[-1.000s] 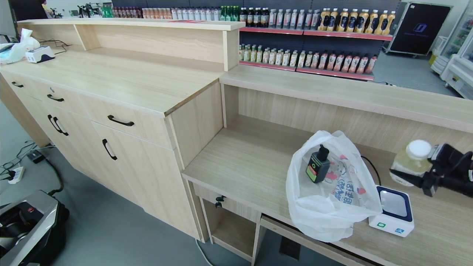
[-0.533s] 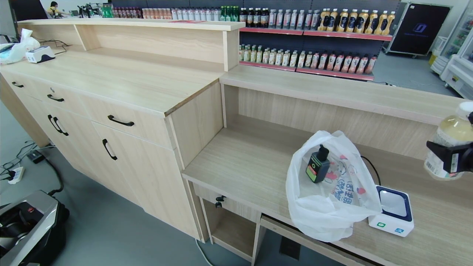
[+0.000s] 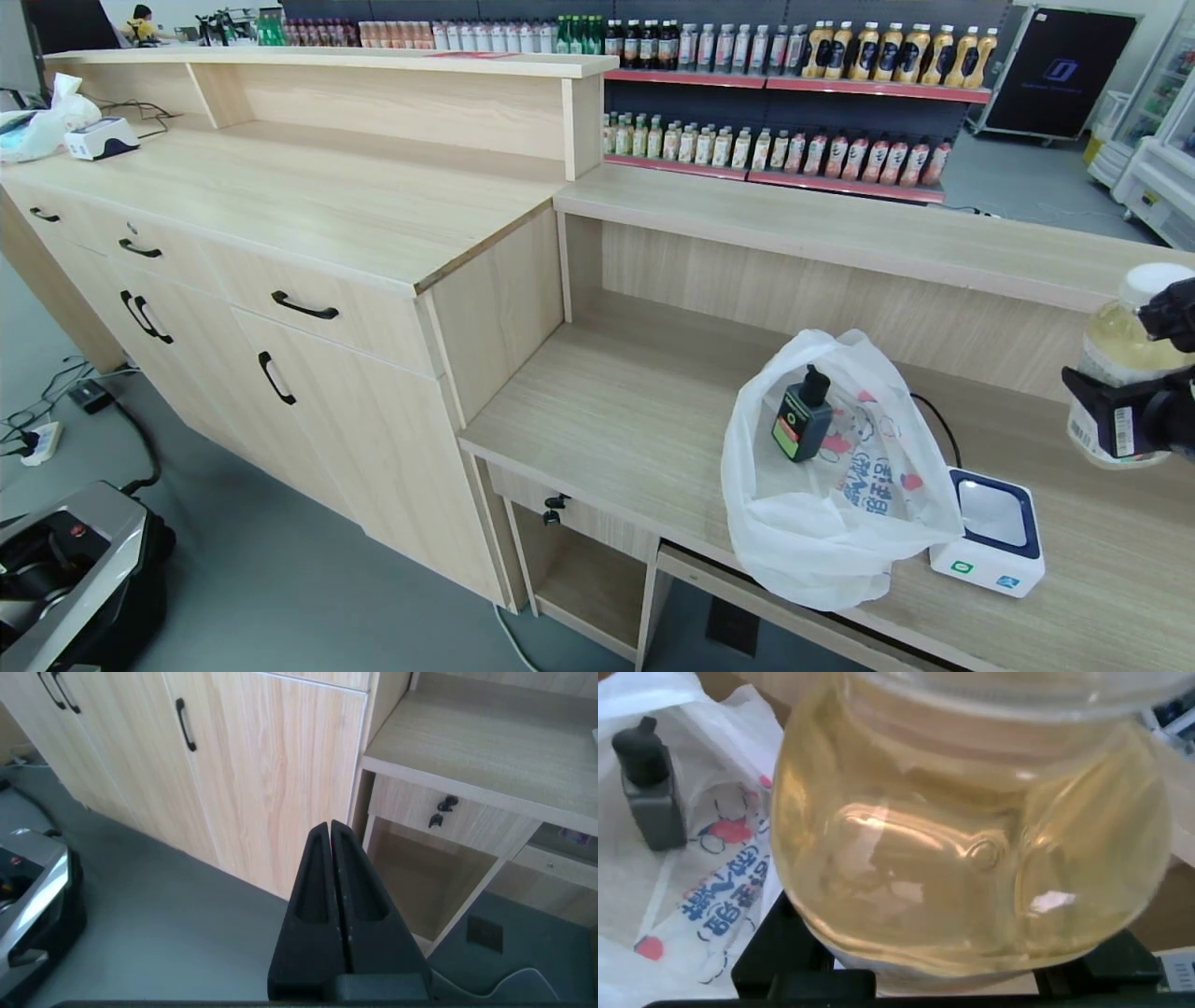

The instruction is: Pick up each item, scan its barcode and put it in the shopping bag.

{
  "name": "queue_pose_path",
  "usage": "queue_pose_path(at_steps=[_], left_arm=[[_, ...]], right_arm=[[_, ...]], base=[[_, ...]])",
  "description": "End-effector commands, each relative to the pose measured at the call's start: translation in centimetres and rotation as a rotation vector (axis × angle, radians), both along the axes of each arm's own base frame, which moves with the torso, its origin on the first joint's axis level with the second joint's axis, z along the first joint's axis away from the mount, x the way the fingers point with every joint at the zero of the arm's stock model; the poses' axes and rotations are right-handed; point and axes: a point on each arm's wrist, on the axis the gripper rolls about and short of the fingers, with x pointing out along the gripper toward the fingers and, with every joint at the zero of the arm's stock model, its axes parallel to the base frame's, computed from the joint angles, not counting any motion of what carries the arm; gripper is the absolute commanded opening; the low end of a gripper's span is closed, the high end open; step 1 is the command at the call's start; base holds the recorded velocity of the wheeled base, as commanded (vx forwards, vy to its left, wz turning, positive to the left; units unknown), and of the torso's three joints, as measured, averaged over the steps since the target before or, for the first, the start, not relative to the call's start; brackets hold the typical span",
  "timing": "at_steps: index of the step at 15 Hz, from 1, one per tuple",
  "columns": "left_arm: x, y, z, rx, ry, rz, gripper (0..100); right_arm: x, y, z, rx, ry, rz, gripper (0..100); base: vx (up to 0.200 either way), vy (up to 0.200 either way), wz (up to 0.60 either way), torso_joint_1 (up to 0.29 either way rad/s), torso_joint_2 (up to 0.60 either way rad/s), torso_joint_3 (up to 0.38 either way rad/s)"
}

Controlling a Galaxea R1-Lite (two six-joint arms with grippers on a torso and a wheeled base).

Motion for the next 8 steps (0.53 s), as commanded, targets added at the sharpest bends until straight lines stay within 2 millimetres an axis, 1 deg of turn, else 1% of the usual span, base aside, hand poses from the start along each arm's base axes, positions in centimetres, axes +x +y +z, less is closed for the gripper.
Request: queue_pose_path(at_steps=[1, 2, 4, 5, 7, 8], left_arm=[[0.0, 0.0, 0.0, 0.000, 0.000, 0.001, 0], [0.0, 0.0, 0.0, 0.000, 0.000, 0.001, 0], [0.0, 0.0, 0.0, 0.000, 0.000, 0.001, 0], [0.0, 0.0, 0.0, 0.000, 0.000, 0.001, 0], [0.0, 0.0, 0.0, 0.000, 0.000, 0.001, 0], [0.0, 0.0, 0.0, 0.000, 0.000, 0.001, 0]], right_arm=[[-0.2, 1.3, 0.3, -0.013, -0.013, 0.078, 0], [-0.1, 2.0, 0.4, 0.001, -0.020, 0.180, 0], [0.1, 1.8, -0.6, 0.037, 0.057, 0.417, 0], [0.1, 1.6, -1.5, 0.060, 0.123, 0.473, 0], [0.7, 0.9, -4.0, 0.120, 0.292, 0.464, 0], [1.3, 0.4, -4.9, 0.140, 0.334, 0.446, 0]], base=[[0.000, 0.000, 0.60, 0.002, 0.00, -0.002], [0.000, 0.000, 0.60, 0.007, 0.01, 0.002], [0.000, 0.000, 0.00, 0.000, 0.00, 0.000], [0.000, 0.000, 0.00, 0.000, 0.00, 0.000], [0.000, 0.000, 0.00, 0.000, 0.00, 0.000], [0.000, 0.000, 0.00, 0.000, 0.00, 0.000]])
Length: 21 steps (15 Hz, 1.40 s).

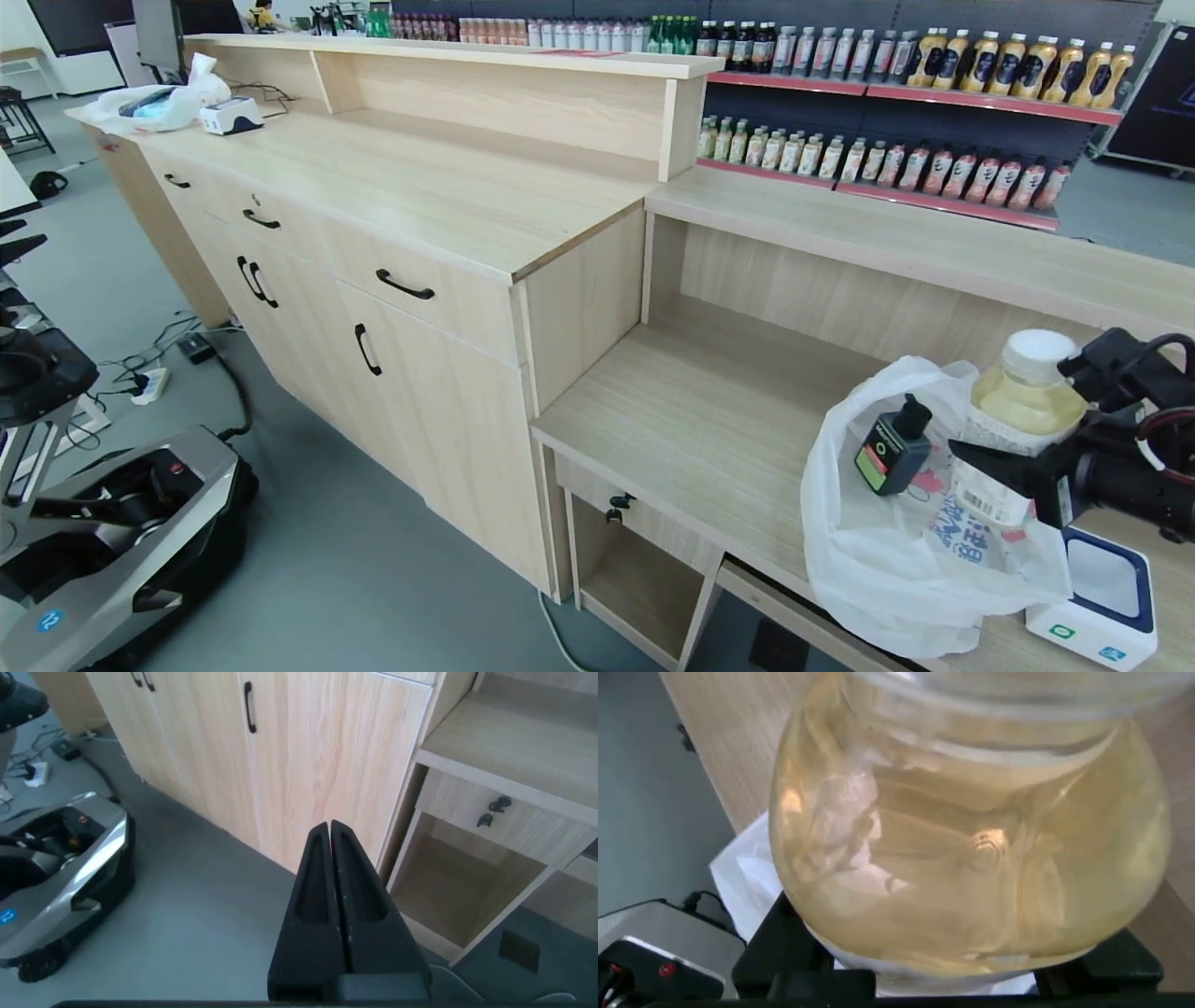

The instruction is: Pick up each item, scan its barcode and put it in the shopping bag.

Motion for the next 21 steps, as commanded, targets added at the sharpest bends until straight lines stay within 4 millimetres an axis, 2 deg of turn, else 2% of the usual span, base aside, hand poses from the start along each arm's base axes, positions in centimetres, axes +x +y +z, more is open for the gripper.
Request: queue_pose_path(at_steps=[1, 4, 7, 10, 13, 21], left_arm=[[0.0, 0.0, 0.0, 0.000, 0.000, 0.000, 0], [0.0, 0.0, 0.0, 0.000, 0.000, 0.002, 0], [0.0, 0.0, 0.0, 0.000, 0.000, 0.000, 0], [0.0, 0.0, 0.0, 0.000, 0.000, 0.000, 0], [0.0, 0.0, 0.0, 0.000, 0.000, 0.000, 0], [0.0, 0.0, 0.0, 0.000, 0.000, 0.000, 0]], right_arm=[[1.7, -1.1, -2.6, 0.017, 0.122, -0.030, 0], [3.3, -1.9, -4.2, 0.036, 0.127, -0.015, 0], [4.3, -2.1, -5.8, 0.092, 0.133, 0.155, 0], [4.9, -3.8, -8.0, 0.041, 0.140, 0.257, 0], [5.3, -4.5, -9.7, 0.019, 0.130, 0.362, 0], [6.3, -4.4, -11.7, 0.031, 0.122, 0.483, 0]], base=[[0.000, 0.000, 0.00, 0.000, 0.00, 0.000], [0.000, 0.000, 0.00, 0.000, 0.00, 0.000], [0.000, 0.000, 0.00, 0.000, 0.00, 0.000], [0.000, 0.000, 0.00, 0.000, 0.00, 0.000], [0.000, 0.000, 0.00, 0.000, 0.00, 0.000], [0.000, 0.000, 0.00, 0.000, 0.00, 0.000]])
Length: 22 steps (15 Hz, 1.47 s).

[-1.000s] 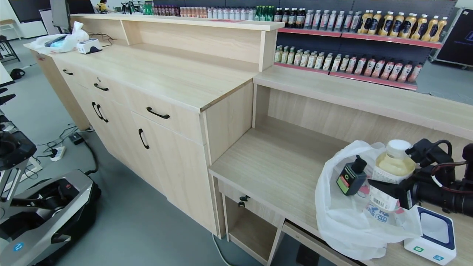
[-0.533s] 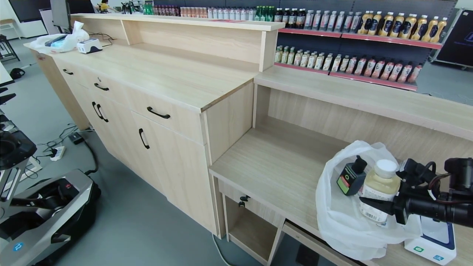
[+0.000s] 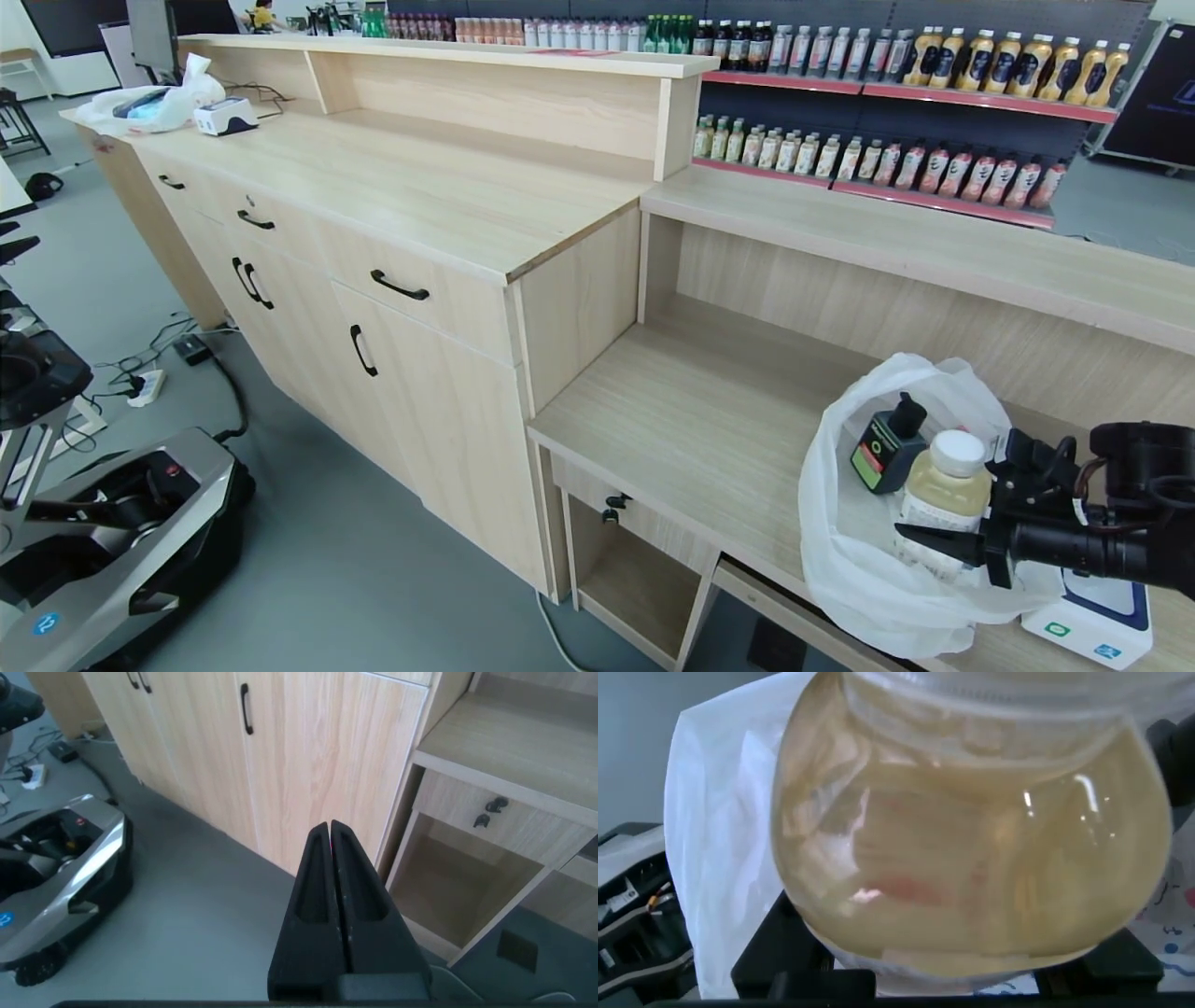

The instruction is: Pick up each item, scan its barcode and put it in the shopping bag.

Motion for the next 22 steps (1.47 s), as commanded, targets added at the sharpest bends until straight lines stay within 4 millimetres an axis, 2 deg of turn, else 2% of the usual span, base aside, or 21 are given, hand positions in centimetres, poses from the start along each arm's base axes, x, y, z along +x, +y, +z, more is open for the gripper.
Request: queue_pose_path(at_steps=[1, 5, 22], left_arm=[[0.0, 0.0, 0.0, 0.000, 0.000, 0.001, 0], [0.0, 0.0, 0.0, 0.000, 0.000, 0.001, 0], [0.0, 0.0, 0.0, 0.000, 0.000, 0.001, 0]], right_arm=[[0.5, -0.1, -0.7, 0.008, 0.012, 0.009, 0], [1.5, -0.2, -1.9, 0.004, -0.006, 0.013, 0], [1.5, -0.8, -3.8, 0.020, 0.057, -0.006, 0]], base=[[0.000, 0.000, 0.00, 0.000, 0.00, 0.000], [0.000, 0.000, 0.00, 0.000, 0.00, 0.000], [0.000, 0.000, 0.00, 0.000, 0.00, 0.000]])
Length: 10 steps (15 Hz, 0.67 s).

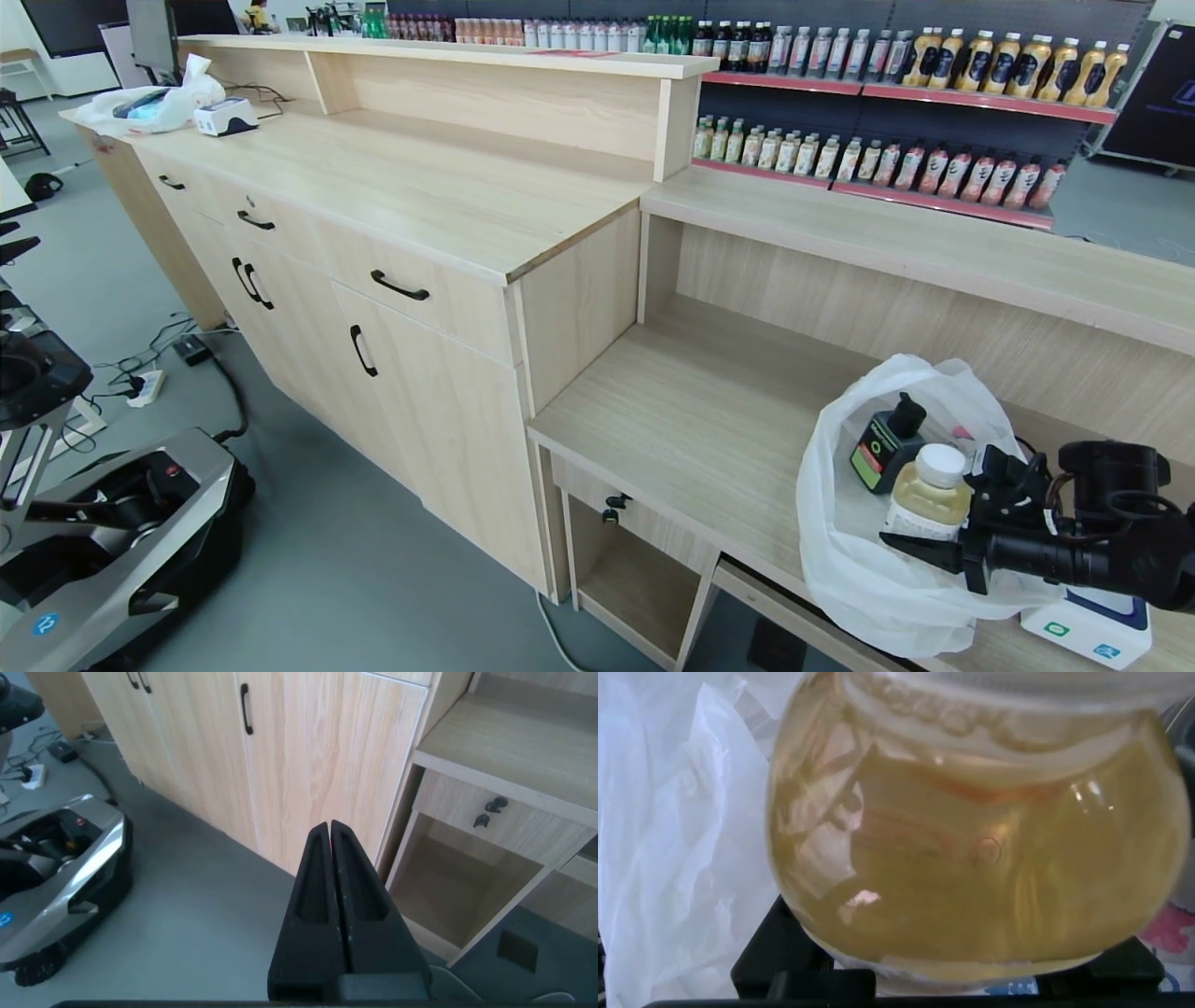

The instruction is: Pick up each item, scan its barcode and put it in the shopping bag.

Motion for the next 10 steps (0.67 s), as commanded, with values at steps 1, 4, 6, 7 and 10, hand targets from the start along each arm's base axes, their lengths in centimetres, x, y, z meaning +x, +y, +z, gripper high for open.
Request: queue_pose_path(at_steps=[1, 4, 6, 7, 10], left_arm=[[0.0, 0.0, 0.0, 0.000, 0.000, 0.001, 0], [0.0, 0.0, 0.0, 0.000, 0.000, 0.001, 0], [0.0, 0.0, 0.0, 0.000, 0.000, 0.001, 0], [0.0, 0.0, 0.0, 0.000, 0.000, 0.001, 0], [0.0, 0.0, 0.0, 0.000, 0.000, 0.001, 0]], right_arm=[[-0.1, -0.1, -0.2, 0.000, 0.009, -0.007, 0], [-0.1, -0.1, 0.5, -0.002, -0.009, -0.007, 100], [-0.2, -0.1, 1.5, 0.000, -0.037, -0.004, 100], [-0.4, 0.0, 2.2, 0.011, -0.060, 0.011, 100], [-1.2, 0.3, 5.9, 0.040, -0.153, 0.035, 100]], base=[[0.000, 0.000, 0.00, 0.000, 0.00, 0.000], [0.000, 0.000, 0.00, 0.000, 0.00, 0.000], [0.000, 0.000, 0.00, 0.000, 0.00, 0.000], [0.000, 0.000, 0.00, 0.000, 0.00, 0.000], [0.000, 0.000, 0.00, 0.000, 0.00, 0.000]])
